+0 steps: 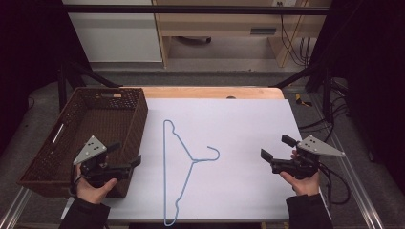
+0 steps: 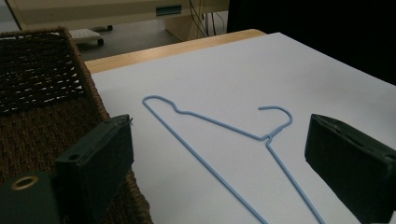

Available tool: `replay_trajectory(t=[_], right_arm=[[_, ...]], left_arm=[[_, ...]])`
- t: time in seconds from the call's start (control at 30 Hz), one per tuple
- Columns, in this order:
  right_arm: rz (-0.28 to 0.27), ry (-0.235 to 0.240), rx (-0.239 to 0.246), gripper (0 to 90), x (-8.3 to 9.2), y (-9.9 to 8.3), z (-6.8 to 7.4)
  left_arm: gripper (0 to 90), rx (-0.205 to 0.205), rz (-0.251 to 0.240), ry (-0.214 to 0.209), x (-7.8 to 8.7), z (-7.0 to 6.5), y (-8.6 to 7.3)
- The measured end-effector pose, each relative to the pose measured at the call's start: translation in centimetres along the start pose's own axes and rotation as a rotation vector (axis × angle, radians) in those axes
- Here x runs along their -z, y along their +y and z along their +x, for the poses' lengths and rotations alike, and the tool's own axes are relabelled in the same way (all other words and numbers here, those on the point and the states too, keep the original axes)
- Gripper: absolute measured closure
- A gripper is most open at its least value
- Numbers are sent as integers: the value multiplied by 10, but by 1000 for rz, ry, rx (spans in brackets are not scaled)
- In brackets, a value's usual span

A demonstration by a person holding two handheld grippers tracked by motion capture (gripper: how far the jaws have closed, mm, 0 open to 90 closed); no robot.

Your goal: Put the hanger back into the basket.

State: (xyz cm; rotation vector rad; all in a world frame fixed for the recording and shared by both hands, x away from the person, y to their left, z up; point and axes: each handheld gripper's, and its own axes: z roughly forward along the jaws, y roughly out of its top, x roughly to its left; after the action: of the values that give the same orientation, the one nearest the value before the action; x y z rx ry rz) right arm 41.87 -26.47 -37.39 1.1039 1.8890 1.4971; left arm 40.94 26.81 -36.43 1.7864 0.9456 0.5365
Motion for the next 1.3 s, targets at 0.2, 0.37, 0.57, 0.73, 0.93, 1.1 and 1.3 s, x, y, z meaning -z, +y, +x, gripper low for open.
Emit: replay_trajectory(t=[0.2, 0.37, 0.57, 0.73, 0.93, 1.1, 1.3], right_arm=[[2, -4, -1, 53, 0, 0, 0], [7, -8, 7, 53, -1, 0, 1], [10, -11, 13, 54, -1, 1, 4], [18, -9, 20, 53, -4, 1, 6], [20, -13, 24, 53, -4, 1, 8], [19, -11, 21, 54, -4, 1, 8], [33, -8, 20, 56, -7, 0, 11]], left_arm=[[83, -9, -2, -17, -4, -13, 3], [93, -22, 4, -30, -8, -23, 5], [98, -42, 24, -47, -16, -40, 7], [105, -59, 52, -69, -28, -55, 5], [111, -76, 95, -82, -40, -66, 1], [123, -80, 124, -93, -50, -73, 0], [136, -76, 165, -86, -63, -79, 2]])
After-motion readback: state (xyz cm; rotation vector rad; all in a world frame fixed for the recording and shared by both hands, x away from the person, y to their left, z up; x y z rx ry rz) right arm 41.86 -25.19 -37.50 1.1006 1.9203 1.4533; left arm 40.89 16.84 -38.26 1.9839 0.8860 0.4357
